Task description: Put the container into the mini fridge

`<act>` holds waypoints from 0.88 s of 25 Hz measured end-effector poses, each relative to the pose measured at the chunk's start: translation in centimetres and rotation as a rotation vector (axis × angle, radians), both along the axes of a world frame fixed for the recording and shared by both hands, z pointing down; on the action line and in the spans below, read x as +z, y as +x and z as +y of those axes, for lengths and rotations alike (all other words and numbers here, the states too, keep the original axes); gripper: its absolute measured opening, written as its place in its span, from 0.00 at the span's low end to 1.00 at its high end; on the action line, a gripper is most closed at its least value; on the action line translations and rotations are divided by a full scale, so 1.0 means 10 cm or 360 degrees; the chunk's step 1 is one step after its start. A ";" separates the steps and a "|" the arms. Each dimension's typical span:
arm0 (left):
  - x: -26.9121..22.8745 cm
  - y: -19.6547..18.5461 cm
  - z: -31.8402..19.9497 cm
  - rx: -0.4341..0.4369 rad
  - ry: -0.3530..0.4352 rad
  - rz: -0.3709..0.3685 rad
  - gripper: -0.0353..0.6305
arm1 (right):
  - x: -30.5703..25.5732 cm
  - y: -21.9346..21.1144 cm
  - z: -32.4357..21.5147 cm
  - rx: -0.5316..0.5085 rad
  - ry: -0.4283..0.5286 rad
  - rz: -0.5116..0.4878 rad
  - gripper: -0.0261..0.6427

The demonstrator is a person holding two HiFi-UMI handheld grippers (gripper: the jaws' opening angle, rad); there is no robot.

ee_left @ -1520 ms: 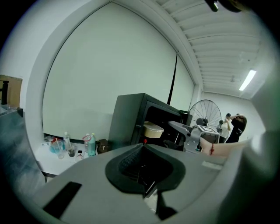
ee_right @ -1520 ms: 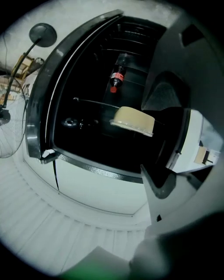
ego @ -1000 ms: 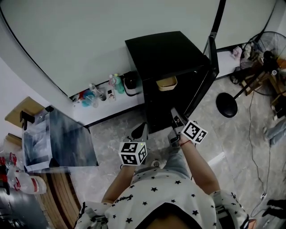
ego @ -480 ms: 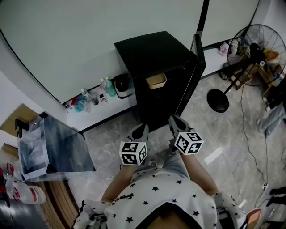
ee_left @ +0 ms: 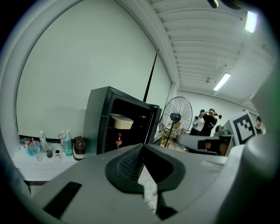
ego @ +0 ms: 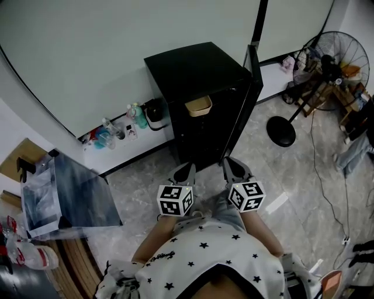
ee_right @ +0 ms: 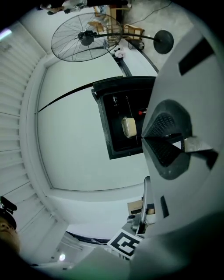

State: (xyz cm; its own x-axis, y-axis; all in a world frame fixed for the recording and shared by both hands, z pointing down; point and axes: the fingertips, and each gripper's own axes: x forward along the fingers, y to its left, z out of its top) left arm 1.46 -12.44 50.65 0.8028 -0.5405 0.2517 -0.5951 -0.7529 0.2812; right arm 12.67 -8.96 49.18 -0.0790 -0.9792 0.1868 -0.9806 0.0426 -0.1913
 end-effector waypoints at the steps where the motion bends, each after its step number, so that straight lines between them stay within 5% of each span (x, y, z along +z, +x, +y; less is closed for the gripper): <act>1: 0.01 0.01 -0.01 -0.0001 -0.0002 -0.0001 0.07 | 0.00 0.01 -0.01 0.0000 0.0003 -0.0002 0.03; 22: 0.07 0.15 -0.17 0.0036 -0.0031 -0.0025 0.07 | -0.04 0.03 -0.18 -0.0030 0.0026 -0.0061 0.03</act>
State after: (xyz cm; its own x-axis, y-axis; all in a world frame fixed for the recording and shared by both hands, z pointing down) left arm 2.93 -14.10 51.38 0.8105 -0.5173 0.2748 -0.5826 -0.7605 0.2868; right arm 12.92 -10.74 48.80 -0.1045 -0.9803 0.1676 -0.9716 0.0646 -0.2279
